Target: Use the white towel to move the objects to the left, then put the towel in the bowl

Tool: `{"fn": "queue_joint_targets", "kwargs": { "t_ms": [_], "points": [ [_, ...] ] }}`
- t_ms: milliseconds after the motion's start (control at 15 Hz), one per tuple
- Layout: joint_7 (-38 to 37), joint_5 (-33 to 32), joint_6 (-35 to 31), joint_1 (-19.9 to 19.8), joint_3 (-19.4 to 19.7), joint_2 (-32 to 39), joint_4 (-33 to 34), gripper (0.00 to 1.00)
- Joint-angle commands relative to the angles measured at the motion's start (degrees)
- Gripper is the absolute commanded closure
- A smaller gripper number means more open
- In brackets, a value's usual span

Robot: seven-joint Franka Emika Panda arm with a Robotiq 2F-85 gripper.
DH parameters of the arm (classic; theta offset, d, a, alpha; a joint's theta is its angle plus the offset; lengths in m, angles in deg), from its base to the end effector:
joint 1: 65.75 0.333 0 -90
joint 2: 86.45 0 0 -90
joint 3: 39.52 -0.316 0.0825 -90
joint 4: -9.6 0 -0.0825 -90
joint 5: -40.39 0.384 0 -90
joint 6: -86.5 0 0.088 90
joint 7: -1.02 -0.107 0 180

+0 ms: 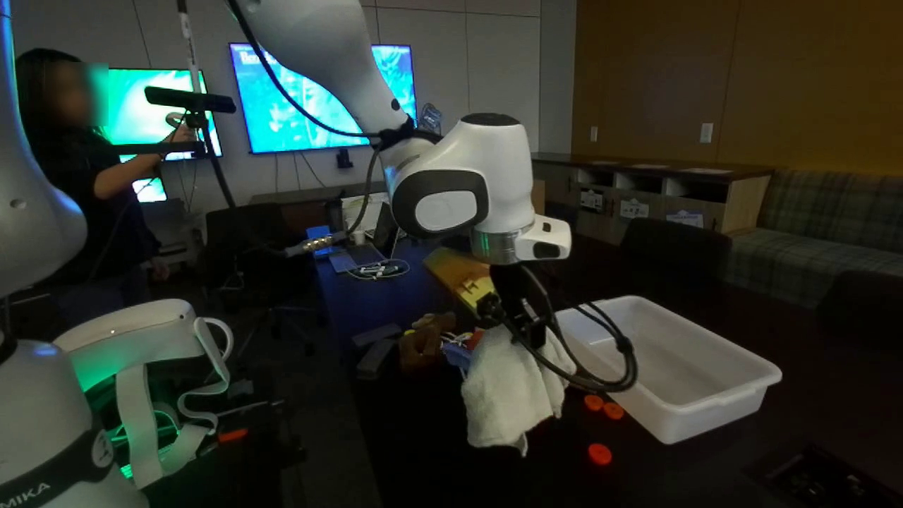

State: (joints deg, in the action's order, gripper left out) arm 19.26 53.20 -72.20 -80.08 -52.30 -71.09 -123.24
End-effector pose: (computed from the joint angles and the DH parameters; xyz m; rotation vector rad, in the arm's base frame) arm 0.5409 -0.0233 0.2463 -2.9991 -0.1155 -0.3132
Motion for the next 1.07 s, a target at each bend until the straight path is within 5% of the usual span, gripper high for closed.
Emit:
{"fn": "queue_joint_targets", "kwargs": {
  "t_ms": [0, 400, 733, 1000],
  "points": [
    [2.13, 0.41, 0.4, -0.6, 5.74, -1.47, 3.52, 0.84],
    [-3.57, -5.49, -5.7, 2.33, 13.14, 7.78, 13.05, 0.84],
    [-12.07, -14.32, -12.33, 8.71, 20.05, 22.31, 23.12, 0.85],
    [-16.47, -15.07, -14.06, 11.32, 23.02, 32.86, 32.37, 0.85]
  ]
}}
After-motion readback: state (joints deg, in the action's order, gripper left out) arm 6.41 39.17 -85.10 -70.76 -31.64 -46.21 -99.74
